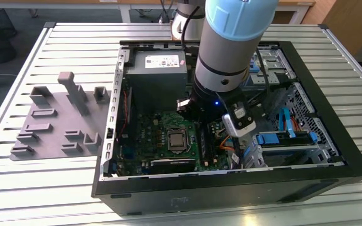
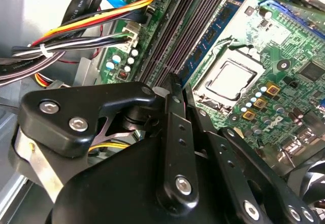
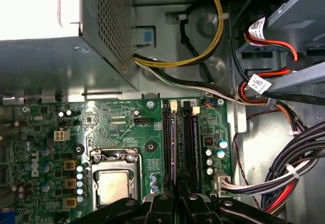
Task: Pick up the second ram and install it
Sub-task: 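Insert the second ram into the second slot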
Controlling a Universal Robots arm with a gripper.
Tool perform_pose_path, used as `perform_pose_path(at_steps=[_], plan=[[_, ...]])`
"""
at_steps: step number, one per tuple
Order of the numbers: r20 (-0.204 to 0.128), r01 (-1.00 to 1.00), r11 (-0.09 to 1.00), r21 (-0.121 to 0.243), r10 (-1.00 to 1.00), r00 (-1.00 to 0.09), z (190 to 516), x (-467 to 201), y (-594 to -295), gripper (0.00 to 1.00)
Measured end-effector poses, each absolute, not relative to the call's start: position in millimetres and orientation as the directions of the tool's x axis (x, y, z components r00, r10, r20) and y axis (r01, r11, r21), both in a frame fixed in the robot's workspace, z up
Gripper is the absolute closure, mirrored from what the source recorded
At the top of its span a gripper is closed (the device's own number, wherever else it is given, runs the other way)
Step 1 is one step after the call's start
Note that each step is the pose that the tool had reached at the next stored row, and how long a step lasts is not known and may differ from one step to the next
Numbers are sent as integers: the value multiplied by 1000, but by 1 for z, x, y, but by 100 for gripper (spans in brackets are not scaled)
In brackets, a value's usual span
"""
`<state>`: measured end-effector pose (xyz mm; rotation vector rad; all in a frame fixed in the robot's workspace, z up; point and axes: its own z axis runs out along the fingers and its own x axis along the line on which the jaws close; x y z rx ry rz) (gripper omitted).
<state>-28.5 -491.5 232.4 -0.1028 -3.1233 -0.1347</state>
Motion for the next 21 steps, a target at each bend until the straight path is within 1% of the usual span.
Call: perform_pose_path(at_steps=[4, 21], plan=[[17, 96, 992, 85, 95, -995, 230, -29, -491, 86], [17, 91, 992, 85, 90, -996, 216, -28, -491, 86]])
